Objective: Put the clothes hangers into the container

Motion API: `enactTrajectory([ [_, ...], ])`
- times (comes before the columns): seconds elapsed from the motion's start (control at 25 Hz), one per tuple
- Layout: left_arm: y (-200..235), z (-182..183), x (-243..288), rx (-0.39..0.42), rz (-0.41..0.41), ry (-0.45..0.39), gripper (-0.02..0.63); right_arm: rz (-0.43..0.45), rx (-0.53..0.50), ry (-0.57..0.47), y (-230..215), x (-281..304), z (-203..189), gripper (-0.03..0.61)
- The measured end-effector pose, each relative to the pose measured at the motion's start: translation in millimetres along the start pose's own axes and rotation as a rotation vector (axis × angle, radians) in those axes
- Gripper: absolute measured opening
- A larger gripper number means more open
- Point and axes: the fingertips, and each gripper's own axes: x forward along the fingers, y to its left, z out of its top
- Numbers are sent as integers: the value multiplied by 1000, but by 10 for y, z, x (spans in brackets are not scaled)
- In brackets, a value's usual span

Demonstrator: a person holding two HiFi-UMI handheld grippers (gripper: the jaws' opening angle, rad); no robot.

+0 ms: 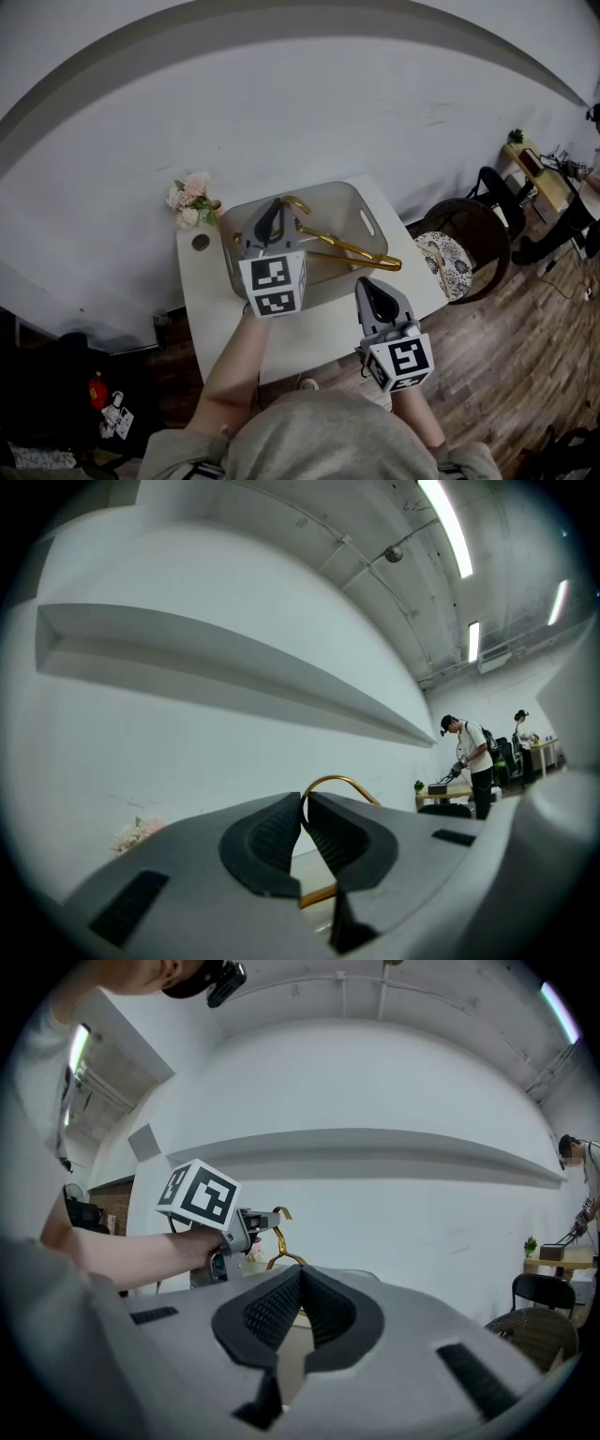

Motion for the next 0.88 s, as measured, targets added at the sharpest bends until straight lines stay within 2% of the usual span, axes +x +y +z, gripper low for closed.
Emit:
enactTrajectory([
  [0.28,55,-263,-39,34,-7,106,21,23,7,11,47,44,0,3],
  [0.4,53,-383,-73,43,-17,150,21,34,-1,-21,54,94,-22,3],
  [0.64,100,-555,-172,15,-33,220,21,51,5,-11,125,150,-37,3],
  [0.88,102,-610,-260,-14,-69,253,21,64,7,1,224,200,-51,3],
])
